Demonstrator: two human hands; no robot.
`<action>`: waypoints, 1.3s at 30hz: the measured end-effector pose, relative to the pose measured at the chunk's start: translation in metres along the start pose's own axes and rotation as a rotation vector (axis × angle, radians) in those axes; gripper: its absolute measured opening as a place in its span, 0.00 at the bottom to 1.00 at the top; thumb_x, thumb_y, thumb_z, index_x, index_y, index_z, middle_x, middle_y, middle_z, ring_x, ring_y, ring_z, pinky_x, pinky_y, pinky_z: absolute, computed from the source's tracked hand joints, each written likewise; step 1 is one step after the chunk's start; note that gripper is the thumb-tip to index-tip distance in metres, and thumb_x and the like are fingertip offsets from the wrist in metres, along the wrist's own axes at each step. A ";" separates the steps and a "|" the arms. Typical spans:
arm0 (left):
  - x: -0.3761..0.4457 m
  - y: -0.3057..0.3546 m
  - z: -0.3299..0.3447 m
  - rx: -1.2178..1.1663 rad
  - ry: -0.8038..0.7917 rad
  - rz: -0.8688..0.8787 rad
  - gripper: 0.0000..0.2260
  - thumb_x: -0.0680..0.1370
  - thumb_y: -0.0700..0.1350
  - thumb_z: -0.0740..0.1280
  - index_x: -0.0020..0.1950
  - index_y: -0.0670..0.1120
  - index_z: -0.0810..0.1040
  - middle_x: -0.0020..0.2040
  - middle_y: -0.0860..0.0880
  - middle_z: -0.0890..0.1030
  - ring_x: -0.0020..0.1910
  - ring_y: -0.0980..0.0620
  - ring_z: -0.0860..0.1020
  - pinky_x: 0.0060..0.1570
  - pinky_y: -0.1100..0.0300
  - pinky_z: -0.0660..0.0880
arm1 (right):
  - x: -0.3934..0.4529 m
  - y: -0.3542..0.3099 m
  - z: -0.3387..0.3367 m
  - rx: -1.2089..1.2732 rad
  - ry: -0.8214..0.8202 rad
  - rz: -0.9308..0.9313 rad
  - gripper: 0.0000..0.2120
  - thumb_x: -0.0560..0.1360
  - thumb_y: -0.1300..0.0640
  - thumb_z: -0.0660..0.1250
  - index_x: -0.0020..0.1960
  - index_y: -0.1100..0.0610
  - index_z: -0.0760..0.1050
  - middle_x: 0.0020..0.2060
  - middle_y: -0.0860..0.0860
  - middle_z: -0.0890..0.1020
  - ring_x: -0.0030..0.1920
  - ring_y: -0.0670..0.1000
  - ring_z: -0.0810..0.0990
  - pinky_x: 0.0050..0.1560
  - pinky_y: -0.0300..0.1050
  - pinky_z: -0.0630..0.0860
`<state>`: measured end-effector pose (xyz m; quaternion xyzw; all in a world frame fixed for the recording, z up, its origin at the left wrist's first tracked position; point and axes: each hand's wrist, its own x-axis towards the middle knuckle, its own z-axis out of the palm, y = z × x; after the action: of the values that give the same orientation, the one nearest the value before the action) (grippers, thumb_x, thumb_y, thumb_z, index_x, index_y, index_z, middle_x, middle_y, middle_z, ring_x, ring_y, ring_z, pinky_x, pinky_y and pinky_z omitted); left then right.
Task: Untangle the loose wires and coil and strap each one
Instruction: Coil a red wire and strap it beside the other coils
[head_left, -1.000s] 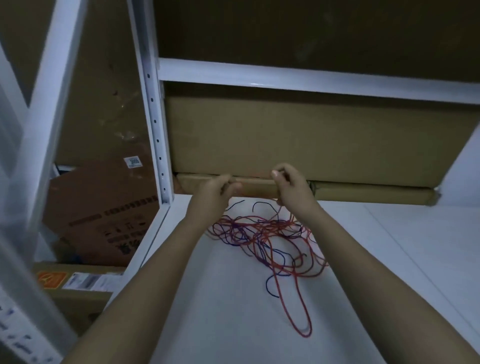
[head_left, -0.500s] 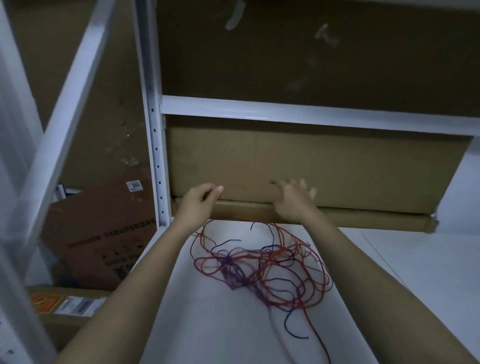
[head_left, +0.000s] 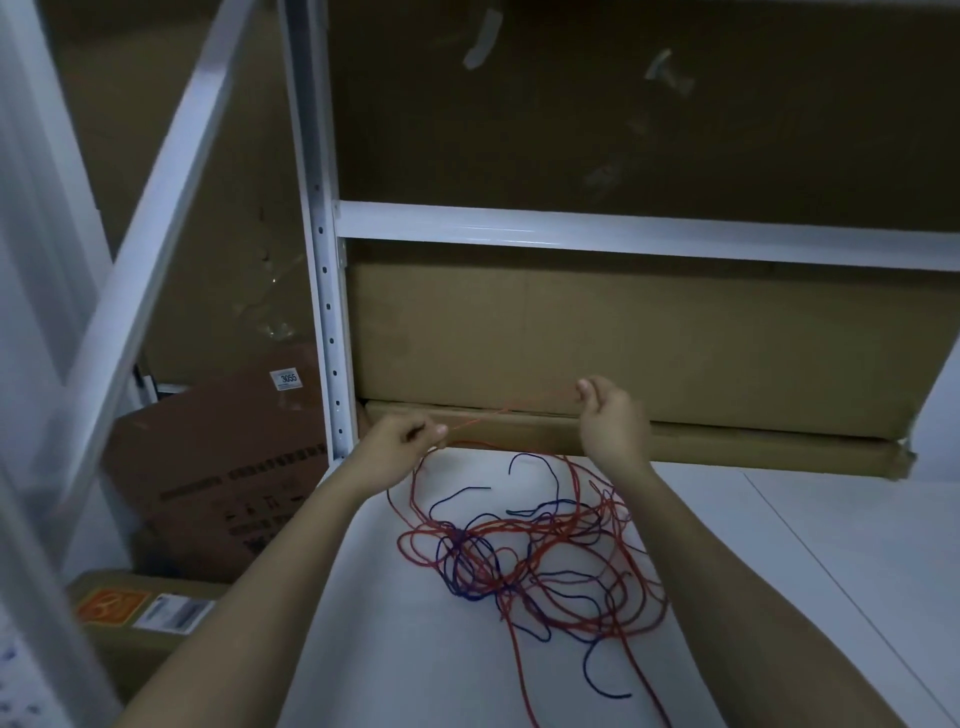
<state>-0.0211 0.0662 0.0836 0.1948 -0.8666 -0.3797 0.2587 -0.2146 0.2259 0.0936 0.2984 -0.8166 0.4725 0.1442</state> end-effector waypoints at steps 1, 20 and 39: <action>0.001 0.000 0.003 0.002 -0.003 -0.002 0.13 0.82 0.45 0.62 0.41 0.40 0.77 0.33 0.50 0.71 0.33 0.55 0.69 0.36 0.68 0.67 | -0.002 0.001 0.004 -0.015 -0.006 0.026 0.15 0.83 0.52 0.54 0.48 0.55 0.77 0.32 0.50 0.76 0.34 0.54 0.75 0.30 0.43 0.63; -0.006 -0.033 0.014 -0.117 -0.048 -0.091 0.05 0.78 0.39 0.67 0.46 0.43 0.83 0.37 0.44 0.83 0.34 0.54 0.77 0.34 0.64 0.72 | -0.023 -0.009 0.047 0.128 -0.458 -0.139 0.13 0.82 0.53 0.56 0.47 0.54 0.77 0.43 0.50 0.81 0.45 0.52 0.78 0.46 0.47 0.72; 0.020 0.026 0.006 -0.159 0.091 -0.003 0.17 0.83 0.49 0.58 0.49 0.38 0.79 0.42 0.45 0.78 0.42 0.53 0.74 0.47 0.58 0.68 | -0.044 -0.043 0.053 0.335 -0.901 -0.295 0.10 0.78 0.63 0.64 0.58 0.59 0.78 0.47 0.45 0.81 0.49 0.38 0.78 0.50 0.27 0.71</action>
<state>-0.0440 0.0753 0.1064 0.1920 -0.8208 -0.4381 0.3122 -0.1506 0.1797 0.0729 0.6039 -0.6600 0.3958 -0.2073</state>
